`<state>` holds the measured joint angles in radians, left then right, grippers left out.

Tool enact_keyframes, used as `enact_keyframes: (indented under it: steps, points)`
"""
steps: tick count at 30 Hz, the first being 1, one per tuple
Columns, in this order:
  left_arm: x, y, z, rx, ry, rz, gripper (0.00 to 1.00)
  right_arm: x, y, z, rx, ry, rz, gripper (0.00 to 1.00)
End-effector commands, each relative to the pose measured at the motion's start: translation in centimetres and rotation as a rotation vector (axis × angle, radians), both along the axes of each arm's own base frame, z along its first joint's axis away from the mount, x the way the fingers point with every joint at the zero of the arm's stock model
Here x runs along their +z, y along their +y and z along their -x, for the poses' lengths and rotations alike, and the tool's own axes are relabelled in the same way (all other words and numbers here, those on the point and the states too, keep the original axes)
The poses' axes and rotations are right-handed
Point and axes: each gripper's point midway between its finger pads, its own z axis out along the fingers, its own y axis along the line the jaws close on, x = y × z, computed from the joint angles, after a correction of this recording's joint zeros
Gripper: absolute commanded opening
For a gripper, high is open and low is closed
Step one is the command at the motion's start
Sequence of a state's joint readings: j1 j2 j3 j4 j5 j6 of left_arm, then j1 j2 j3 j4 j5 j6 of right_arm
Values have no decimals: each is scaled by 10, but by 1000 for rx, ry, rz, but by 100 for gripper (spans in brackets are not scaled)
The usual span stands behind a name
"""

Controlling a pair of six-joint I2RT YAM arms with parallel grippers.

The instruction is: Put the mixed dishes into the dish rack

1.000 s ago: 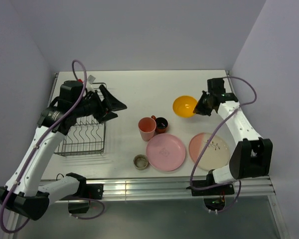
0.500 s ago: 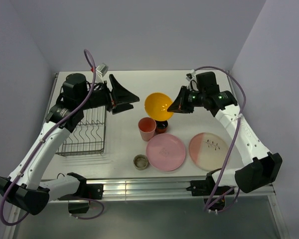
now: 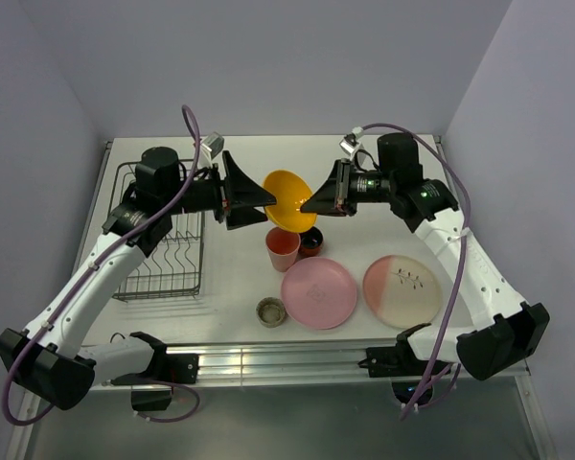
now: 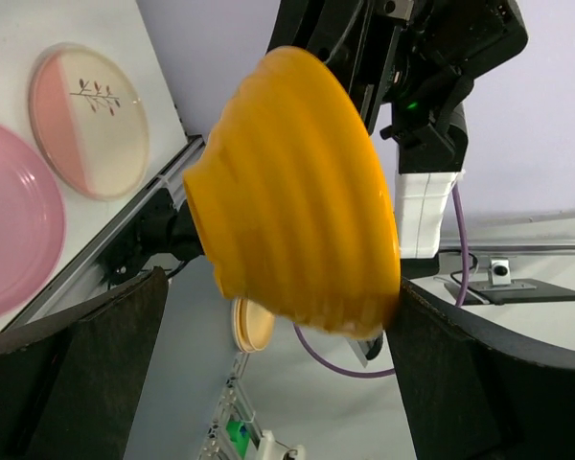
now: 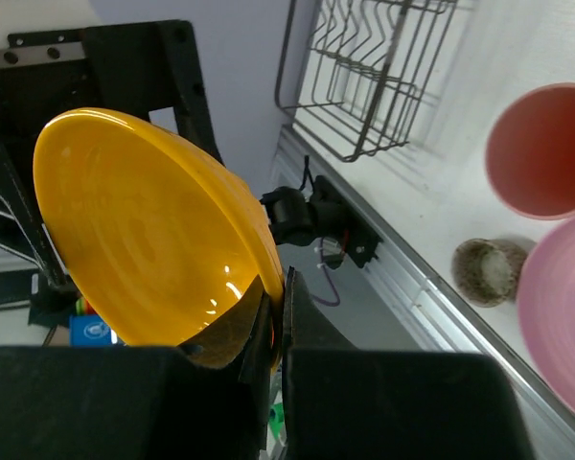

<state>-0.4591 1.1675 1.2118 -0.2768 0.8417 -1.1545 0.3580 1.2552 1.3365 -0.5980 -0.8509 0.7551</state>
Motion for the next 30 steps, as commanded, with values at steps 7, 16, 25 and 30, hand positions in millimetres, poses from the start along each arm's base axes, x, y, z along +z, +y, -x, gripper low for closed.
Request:
enact_keyframes:
  steps: [7,16,25,30]
  points:
    - [28,-7,5,-33,-63,92,99,36,20,17,96,-86,-114,0]
    - [24,-5,8,-21,-31,112,87,15,19,15,78,-58,-91,0]
    - [21,-4,10,-15,-15,113,43,0,20,11,72,-48,-66,0]
    - [17,-4,9,-7,-3,103,0,-6,21,6,78,-43,-58,0]
